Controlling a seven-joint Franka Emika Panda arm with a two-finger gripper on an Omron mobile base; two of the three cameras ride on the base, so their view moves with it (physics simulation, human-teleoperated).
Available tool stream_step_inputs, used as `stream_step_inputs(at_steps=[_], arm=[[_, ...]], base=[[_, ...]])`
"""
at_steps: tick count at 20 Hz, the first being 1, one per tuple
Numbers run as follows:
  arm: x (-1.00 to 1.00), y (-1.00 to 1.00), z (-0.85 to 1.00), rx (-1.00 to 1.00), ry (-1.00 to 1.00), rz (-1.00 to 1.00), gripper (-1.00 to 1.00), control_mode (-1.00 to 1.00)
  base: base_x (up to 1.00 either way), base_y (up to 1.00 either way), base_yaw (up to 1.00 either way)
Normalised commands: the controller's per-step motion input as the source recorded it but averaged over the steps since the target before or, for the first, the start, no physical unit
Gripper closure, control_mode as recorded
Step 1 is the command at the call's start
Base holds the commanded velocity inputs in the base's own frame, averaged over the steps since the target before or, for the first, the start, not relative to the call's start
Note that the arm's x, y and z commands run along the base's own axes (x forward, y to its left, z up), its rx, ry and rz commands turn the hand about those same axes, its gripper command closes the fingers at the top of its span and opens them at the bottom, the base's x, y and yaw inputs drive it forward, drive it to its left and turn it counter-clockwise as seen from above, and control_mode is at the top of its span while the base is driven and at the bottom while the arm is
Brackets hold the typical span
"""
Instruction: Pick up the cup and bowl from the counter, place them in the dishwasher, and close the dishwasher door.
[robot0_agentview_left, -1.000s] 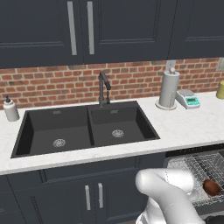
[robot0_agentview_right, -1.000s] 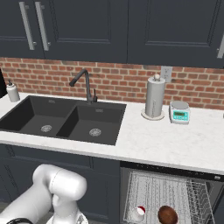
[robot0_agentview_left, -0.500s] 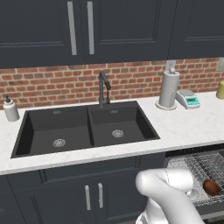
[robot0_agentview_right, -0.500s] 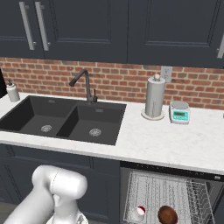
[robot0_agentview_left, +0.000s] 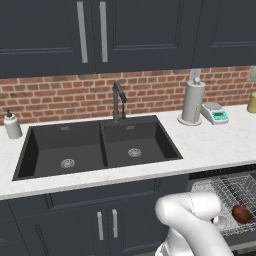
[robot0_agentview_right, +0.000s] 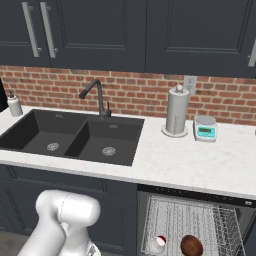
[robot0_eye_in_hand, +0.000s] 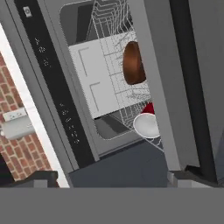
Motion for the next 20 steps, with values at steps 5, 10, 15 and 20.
stream_step_inputs(at_steps=[5,10,15,20], arm=[[0.16,-0.10,-0.49,0.00,-0.12,0.00,-1.00,-1.00],[0.02,-0.22,-0.35,0.00,-0.24,0.00,-1.00,-1.00],[0.01,-0.48,-0.16,0.02,-0.40,0.00,-1.00,-1.00],[0.07,-0.35,0.00,0.01,-0.17,0.00,-1.00,-1.00]], base=[[0.00,0.00,0.00],[0.00,0.00,0.00],[0.00,0.00,0.00],[0.00,0.00,0.00]])
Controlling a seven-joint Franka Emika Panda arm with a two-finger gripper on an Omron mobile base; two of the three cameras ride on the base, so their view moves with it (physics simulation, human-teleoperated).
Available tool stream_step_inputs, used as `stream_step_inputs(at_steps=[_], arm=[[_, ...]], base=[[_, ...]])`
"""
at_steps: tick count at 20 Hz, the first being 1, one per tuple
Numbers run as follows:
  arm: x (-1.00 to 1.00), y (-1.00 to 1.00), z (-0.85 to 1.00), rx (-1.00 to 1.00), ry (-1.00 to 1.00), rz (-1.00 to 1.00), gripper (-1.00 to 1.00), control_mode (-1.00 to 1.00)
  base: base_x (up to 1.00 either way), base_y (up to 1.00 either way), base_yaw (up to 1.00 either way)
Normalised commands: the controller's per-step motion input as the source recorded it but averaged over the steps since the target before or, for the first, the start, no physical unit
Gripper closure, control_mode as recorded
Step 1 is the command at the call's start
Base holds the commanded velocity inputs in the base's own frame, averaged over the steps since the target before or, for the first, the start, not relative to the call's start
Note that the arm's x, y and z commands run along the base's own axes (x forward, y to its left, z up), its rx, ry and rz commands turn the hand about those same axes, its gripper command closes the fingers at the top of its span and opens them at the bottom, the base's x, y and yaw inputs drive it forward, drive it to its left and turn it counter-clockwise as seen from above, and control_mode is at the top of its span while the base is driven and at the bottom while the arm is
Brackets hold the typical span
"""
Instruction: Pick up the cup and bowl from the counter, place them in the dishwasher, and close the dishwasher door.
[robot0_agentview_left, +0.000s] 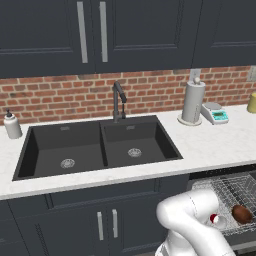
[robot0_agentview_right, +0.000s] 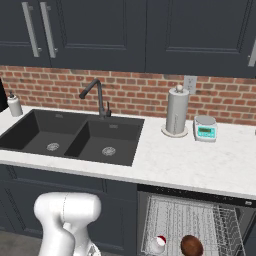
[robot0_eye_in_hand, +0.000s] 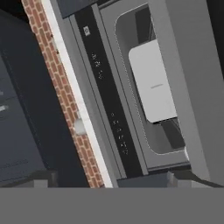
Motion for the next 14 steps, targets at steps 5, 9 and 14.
stream_step_inputs(at_steps=[5,9,14], arm=[[0.39,-0.18,0.00,-0.01,0.11,0.00,-1.00,-1.00],[0.04,-0.10,-0.13,0.00,0.00,0.00,-1.00,-1.00],[0.00,-0.05,-0.37,0.00,0.00,0.00,-1.00,-1.00]], base=[[0.00,0.00,0.00],[0.00,0.00,0.00],[0.00,0.00,0.00]])
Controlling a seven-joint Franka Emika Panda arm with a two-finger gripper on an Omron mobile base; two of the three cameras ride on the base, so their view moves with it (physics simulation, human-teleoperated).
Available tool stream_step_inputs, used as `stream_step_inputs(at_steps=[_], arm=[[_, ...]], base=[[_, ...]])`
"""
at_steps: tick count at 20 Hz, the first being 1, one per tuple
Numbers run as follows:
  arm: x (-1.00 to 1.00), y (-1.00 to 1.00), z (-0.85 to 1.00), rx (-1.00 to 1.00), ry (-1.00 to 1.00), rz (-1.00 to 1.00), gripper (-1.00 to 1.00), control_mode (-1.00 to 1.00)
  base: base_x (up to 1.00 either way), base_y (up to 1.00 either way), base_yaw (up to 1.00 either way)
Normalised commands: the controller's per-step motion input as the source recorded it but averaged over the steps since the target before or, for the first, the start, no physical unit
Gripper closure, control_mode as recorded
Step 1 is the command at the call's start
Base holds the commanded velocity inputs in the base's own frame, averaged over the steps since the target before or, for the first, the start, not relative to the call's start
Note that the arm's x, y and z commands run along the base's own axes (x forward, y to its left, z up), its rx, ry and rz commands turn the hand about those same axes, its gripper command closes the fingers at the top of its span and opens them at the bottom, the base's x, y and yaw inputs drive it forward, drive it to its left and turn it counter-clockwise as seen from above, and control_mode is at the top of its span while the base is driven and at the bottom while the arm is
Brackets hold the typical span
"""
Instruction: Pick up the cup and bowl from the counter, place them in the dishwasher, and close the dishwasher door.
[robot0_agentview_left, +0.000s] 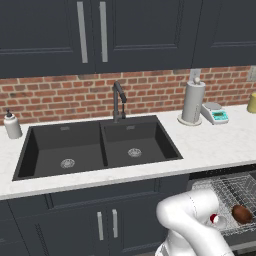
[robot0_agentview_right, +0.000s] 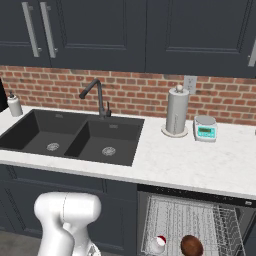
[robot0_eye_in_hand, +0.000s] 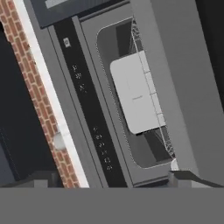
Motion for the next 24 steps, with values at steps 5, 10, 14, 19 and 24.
stream_step_inputs(at_steps=[5,10,14,19,24], arm=[[0.00,-0.13,-0.60,0.00,0.00,0.00,-1.00,-1.00],[-0.08,-0.23,-0.63,0.00,0.00,0.00,-1.00,-1.00],[-0.11,-0.38,-0.58,0.00,0.00,0.00,-1.00,-1.00],[0.00,-0.53,-0.63,0.00,0.01,-0.01,-1.00,-1.00],[-0.09,-0.45,-0.44,0.00,0.04,-0.02,-1.00,-1.00]], base=[[0.00,0.00,0.00],[0.00,0.00,0.00],[0.00,0.00,0.00],[0.00,0.00,0.00],[0.00,0.00,0.00]])
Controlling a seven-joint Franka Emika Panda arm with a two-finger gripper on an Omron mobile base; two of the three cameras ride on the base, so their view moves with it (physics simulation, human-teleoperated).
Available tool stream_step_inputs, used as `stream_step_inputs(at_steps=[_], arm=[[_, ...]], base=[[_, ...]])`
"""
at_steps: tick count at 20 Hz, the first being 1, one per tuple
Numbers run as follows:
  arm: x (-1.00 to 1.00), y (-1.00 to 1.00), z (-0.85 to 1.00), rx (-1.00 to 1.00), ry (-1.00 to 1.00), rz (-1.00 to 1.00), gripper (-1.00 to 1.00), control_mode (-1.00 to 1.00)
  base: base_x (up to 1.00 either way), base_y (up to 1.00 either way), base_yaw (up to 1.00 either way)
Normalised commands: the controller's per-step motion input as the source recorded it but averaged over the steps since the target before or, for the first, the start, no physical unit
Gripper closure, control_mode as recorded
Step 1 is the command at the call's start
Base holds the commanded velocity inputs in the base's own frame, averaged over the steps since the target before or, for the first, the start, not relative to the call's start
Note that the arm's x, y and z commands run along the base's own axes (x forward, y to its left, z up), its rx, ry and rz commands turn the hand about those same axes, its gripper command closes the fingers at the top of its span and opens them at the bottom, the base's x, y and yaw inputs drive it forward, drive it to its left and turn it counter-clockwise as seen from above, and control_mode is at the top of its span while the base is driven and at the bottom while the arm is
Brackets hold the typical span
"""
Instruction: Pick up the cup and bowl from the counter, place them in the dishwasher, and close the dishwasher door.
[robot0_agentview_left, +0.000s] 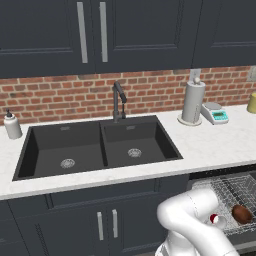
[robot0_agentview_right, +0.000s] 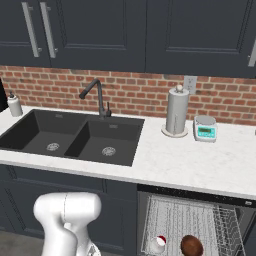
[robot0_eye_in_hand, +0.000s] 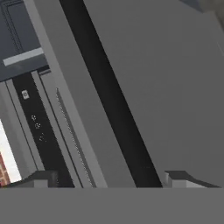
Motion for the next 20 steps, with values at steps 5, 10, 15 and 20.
stream_step_inputs(at_steps=[5,10,15,20], arm=[[-0.02,-0.30,-0.52,0.00,0.09,-0.02,-1.00,-1.00],[0.00,-0.06,-0.75,0.00,0.10,-0.01,-1.00,-1.00],[0.26,0.00,-0.59,0.00,-0.01,0.00,-1.00,-1.00],[0.49,0.06,-0.33,0.00,-0.14,-0.02,-1.00,-1.00]], base=[[0.00,0.00,0.00],[0.00,0.00,0.00],[0.00,0.00,0.00],[0.00,0.00,0.00]])
